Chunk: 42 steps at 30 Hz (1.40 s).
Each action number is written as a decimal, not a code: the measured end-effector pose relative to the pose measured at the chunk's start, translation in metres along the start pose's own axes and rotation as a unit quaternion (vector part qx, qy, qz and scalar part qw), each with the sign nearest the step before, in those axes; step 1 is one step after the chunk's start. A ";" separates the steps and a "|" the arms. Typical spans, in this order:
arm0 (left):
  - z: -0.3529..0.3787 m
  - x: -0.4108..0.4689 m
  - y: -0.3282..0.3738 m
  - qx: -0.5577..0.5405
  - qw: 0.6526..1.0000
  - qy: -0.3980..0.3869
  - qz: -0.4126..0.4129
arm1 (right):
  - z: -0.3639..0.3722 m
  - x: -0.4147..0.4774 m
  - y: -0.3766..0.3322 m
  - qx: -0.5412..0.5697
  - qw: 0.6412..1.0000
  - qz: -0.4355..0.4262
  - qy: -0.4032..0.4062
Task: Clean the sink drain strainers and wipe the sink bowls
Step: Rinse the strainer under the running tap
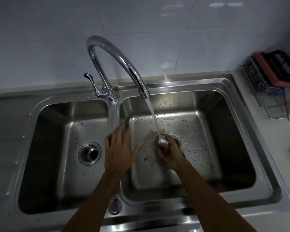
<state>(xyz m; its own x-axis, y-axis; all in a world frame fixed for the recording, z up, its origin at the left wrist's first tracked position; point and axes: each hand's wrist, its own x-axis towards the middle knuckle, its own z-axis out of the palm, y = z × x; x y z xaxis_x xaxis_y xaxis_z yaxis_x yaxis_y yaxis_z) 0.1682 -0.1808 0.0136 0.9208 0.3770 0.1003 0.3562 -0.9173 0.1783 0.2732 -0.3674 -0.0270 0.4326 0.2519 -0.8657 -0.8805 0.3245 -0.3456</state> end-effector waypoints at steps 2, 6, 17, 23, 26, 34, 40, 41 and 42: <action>0.000 0.000 0.000 0.000 1.000 0.005 0.002 | -0.002 -0.001 0.001 0.128 0.989 0.064 -0.033; 0.000 -0.001 0.000 0.007 1.000 0.014 0.003 | -0.008 0.002 0.002 0.175 0.977 0.097 -0.078; 0.001 0.000 -0.001 0.002 1.000 0.022 0.004 | -0.004 0.001 0.029 -0.664 0.726 -0.179 0.016; 0.003 -0.001 -0.002 0.001 0.999 0.031 0.010 | -0.005 0.010 0.060 -0.872 0.435 -0.222 0.003; 0.005 -0.001 -0.003 -0.003 0.999 0.034 0.010 | -0.010 0.007 0.052 -0.899 0.357 -0.253 -0.006; 0.002 0.000 -0.002 0.009 0.999 0.036 0.009 | -0.075 0.000 -0.019 -0.877 0.397 -0.249 0.107; 0.003 -0.001 -0.002 0.012 0.999 0.038 0.011 | -0.046 0.016 -0.014 -0.801 0.529 -0.268 0.086; 0.003 -0.001 -0.002 0.009 0.999 0.035 0.010 | -0.035 0.019 -0.012 -0.785 0.543 -0.288 0.081; 0.002 -0.001 -0.002 0.004 0.999 0.032 0.008 | -0.026 0.023 -0.009 -0.778 0.547 -0.301 0.073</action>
<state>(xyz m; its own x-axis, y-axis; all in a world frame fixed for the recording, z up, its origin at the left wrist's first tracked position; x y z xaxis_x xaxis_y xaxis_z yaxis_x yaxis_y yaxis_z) 0.1668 -0.1796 0.0108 0.9143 0.3693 0.1663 0.3427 -0.9242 0.1684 0.2862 -0.3882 -0.0529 0.8151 0.4140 -0.4051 0.2645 -0.8882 -0.3756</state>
